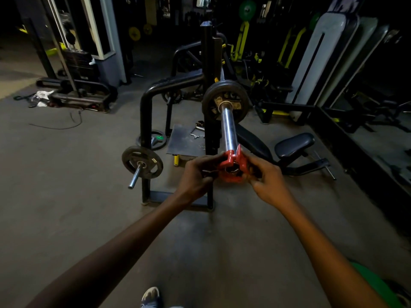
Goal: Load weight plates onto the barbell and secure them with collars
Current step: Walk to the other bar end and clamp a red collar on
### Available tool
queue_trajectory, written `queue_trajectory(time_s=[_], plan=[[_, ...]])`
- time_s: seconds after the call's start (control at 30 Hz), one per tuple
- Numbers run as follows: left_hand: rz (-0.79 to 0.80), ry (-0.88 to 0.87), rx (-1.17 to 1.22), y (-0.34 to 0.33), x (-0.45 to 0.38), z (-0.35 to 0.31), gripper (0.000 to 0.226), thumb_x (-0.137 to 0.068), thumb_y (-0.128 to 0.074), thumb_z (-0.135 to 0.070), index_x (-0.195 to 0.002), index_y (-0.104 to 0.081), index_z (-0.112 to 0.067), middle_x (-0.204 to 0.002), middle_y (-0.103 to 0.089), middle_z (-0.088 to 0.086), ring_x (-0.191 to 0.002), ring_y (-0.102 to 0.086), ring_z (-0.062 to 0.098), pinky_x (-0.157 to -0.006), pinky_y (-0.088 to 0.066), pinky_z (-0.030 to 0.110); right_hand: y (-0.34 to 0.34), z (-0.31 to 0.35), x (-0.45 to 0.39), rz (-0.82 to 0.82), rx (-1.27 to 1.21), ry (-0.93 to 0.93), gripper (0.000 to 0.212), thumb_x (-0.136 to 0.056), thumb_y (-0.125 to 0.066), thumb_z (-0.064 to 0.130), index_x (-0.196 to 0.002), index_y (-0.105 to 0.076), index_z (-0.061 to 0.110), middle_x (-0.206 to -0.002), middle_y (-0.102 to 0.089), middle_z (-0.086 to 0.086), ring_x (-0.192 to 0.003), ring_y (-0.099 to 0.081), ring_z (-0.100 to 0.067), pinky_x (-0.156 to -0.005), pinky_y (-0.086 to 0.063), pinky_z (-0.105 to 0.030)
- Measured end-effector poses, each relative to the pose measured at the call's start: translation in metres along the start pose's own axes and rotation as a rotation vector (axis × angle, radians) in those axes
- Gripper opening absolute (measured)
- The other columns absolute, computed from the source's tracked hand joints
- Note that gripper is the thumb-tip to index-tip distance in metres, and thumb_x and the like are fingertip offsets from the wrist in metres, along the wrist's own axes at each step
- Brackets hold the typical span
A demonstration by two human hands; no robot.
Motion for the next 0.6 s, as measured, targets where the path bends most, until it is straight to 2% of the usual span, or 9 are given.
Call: queue_trajectory(time_s=[0.1,0.17,0.23,0.3,0.4,0.47,0.53,0.6], plan=[[0.032,-0.018,-0.1,-0.002,-0.016,-0.003,0.065,-0.092,-0.062,0.013,-0.151,-0.054,-0.015,-0.144,-0.058,0.011,-0.131,-0.062,0.021,-0.107,-0.057,0.038,0.0,0.0,-0.015,-0.005,-0.007,-0.005,0.088,-0.088,-0.07,-0.006,-0.157,-0.041,0.039,-0.14,-0.063,-0.001,-0.128,-0.06,-0.012,-0.109,-0.049,-0.033],[0.038,-0.039,-0.216,-0.004,-0.027,-0.002,0.069,-0.093,-0.059,0.012,-0.154,-0.049,-0.018,-0.146,-0.055,0.012,-0.132,-0.059,0.019,-0.11,-0.055,0.037,0.002,-0.004,-0.024,0.047,0.013,-0.045,0.084,-0.093,-0.068,0.001,-0.158,-0.037,0.042,-0.141,-0.058,-0.002,-0.127,-0.058,-0.015,-0.108,-0.049,-0.036],[0.042,-0.074,-0.336,-0.007,-0.037,-0.003,0.073,-0.094,-0.061,0.008,-0.157,-0.046,-0.024,-0.147,-0.052,0.011,-0.132,-0.057,0.018,-0.11,-0.054,0.036,0.003,-0.007,-0.03,0.14,-0.084,-0.096,0.065,-0.103,-0.061,0.016,-0.156,-0.037,0.044,-0.138,-0.058,-0.002,-0.119,-0.062,-0.013,-0.102,-0.052,-0.031],[0.035,-0.131,-0.436,-0.008,-0.048,-0.004,0.072,-0.094,-0.064,0.003,-0.158,-0.045,-0.026,-0.149,-0.051,0.011,-0.134,-0.056,0.023,-0.11,-0.054,0.039,0.002,-0.008,-0.038,0.197,-0.299,-0.181,0.047,-0.109,-0.051,0.033,-0.155,-0.045,0.033,-0.133,-0.066,-0.003,-0.113,-0.069,-0.011,-0.097,-0.057,-0.029],[0.038,-0.193,-0.506,-0.008,-0.065,-0.004,0.067,-0.096,-0.066,0.0,-0.157,-0.047,-0.022,-0.147,-0.052,0.016,-0.131,-0.057,0.03,-0.104,-0.055,0.042,0.001,-0.007,-0.061,0.13,-0.341,-0.244,0.049,-0.108,-0.046,0.044,-0.148,-0.056,0.018,-0.123,-0.073,-0.003,-0.1,-0.074,-0.001,-0.082,-0.059,-0.018],[0.042,-0.192,-0.493,-0.004,-0.082,0.004,0.069,-0.095,-0.065,0.001,-0.157,-0.047,-0.022,-0.147,-0.051,0.018,-0.13,-0.056,0.03,-0.101,-0.053,0.038,0.002,-0.006,-0.08,0.059,-0.325,-0.262,0.05,-0.107,-0.047,0.047,-0.146,-0.059,0.018,-0.117,-0.073,0.0,-0.099,-0.074,-0.006,-0.078,-0.058,-0.017],[0.024,-0.183,-0.541,0.001,-0.103,0.013,0.067,-0.095,-0.067,-0.002,-0.156,-0.048,-0.024,-0.145,-0.051,0.016,-0.128,-0.055,0.027,-0.097,-0.048,0.027,0.002,-0.008,-0.102,0.014,-0.321,-0.284,0.049,-0.106,-0.051,0.045,-0.146,-0.059,0.018,-0.117,-0.071,-0.001,-0.101,-0.072,-0.012,-0.078,-0.058,-0.021],[0.017,-0.18,-0.567,0.008,-0.124,0.02,0.065,-0.095,-0.072,-0.008,-0.154,-0.051,-0.024,-0.143,-0.05,0.015,-0.124,-0.056,0.025,-0.096,-0.052,0.029,0.002,-0.011,-0.125,-0.007,-0.299,-0.302,0.048,-0.104,-0.056,0.043,-0.145,-0.058,0.017,-0.122,-0.068,-0.002,-0.099,-0.069,-0.009,-0.074,-0.057,-0.018]])
Point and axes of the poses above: each hand's wrist, its own x-axis away from the middle knuckle, its own y-axis out of the back of the hand, z = x × y, the point moved 6 cm from there along -x, towards the middle knuckle
